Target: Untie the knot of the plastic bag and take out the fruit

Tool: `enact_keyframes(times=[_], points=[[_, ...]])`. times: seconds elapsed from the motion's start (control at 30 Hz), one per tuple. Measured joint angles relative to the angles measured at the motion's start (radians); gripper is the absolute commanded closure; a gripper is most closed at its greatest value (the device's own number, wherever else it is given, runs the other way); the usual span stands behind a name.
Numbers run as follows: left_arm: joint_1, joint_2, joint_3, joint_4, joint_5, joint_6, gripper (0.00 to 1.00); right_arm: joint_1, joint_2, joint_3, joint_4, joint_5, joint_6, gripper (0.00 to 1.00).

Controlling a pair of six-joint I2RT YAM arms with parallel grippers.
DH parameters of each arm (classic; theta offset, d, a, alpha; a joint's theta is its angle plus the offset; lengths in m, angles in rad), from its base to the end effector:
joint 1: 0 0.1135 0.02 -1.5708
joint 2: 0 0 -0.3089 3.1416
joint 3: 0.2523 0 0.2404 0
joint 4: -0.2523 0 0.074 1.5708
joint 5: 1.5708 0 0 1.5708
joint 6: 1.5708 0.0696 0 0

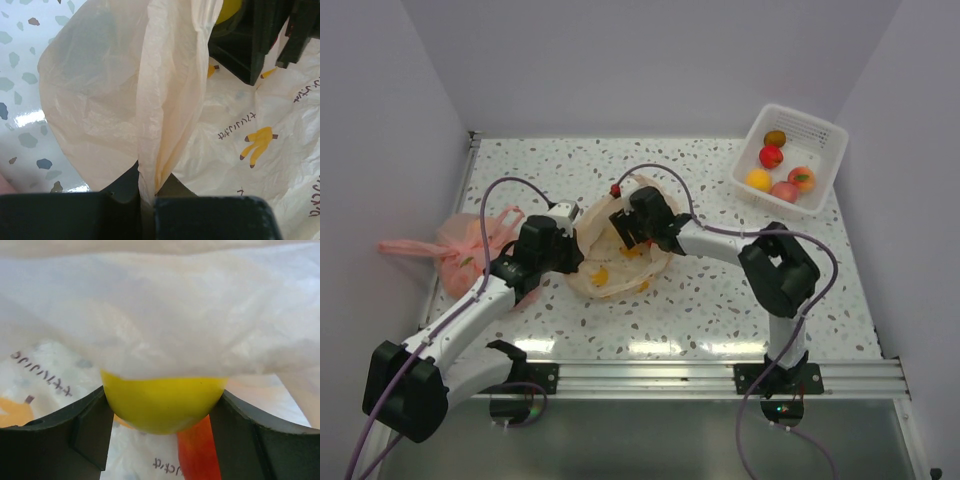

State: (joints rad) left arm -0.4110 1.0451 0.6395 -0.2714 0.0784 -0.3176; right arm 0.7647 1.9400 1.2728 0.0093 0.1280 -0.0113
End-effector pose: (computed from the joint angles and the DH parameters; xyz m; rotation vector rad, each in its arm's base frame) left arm 0.1943 -0.0906 0.2542 0.1499 2.2847 -0.4748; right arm 0.3414 0.3153 0.2172 -0.7804 2.0954 0.2705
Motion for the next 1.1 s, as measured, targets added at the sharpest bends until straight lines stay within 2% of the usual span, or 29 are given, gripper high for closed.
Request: enact_keyframes(times=[0.23,0.57,0.7,0.9,1.1], points=[[0.000,0.000,0.000,0.000,-0.005,0.000,1.00,0.000,-0.145,-0.064,-0.033,-0.152,0.027,0.91],[0.000,0.000,0.000,0.000,-0.017,0.000,1.00,0.019,-0.379,-0.070,-0.257,-0.496,0.005,0.92],[0.000,0.000,0.000,0.000,-0.023,0.000,1.00,0.018,-0.426,-0.033,-0.344,-0.565,0.000,0.92],[0.000,0.000,0.000,-0.001,-0.029,0.000,1.00,-0.066,-0.483,0.090,-0.387,-0.529,0.000,0.93],[0.000,0.000,0.000,-0.001,-0.030,0.000,1.00,-0.283,-0.509,0.159,-0.375,-0.308,0.049,0.93]])
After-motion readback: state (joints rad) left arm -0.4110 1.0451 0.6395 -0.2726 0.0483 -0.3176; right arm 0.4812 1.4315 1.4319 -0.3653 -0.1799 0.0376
